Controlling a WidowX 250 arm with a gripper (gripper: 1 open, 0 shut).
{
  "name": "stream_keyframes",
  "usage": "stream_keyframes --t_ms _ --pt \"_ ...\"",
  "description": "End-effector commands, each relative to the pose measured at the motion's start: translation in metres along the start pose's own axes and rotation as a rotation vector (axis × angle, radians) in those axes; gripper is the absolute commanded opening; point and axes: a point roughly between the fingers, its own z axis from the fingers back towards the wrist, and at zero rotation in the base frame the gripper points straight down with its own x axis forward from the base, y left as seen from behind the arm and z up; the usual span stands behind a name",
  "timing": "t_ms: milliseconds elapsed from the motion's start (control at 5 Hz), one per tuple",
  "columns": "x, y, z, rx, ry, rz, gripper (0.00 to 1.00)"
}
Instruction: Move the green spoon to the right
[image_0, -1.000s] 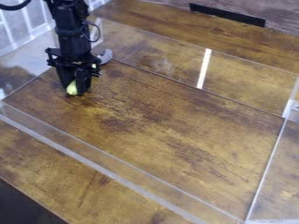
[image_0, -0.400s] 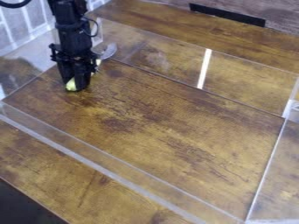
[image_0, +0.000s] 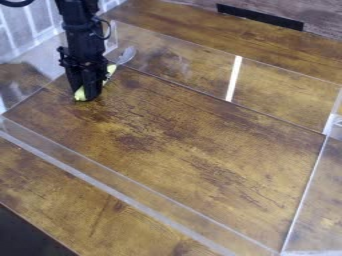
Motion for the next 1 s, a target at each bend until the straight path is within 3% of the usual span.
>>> stream_keyframes --t_ms 0,200,400,600,800 --pt "0.014 -0.007 0.056 0.084 -0.084 -0.029 0.0" --pt "0.025 -0.017 0.079 0.122 -0.099 -0.051 0.0" --pt "0.028 -0.048 0.11 0.167 -0.133 -0.121 0.0" --pt "0.026 -0.065 0.141 0.22 -0.168 -0.175 0.0" --pt "0.025 -0.07 0.155 0.232 -0.178 -0.136 0.0"
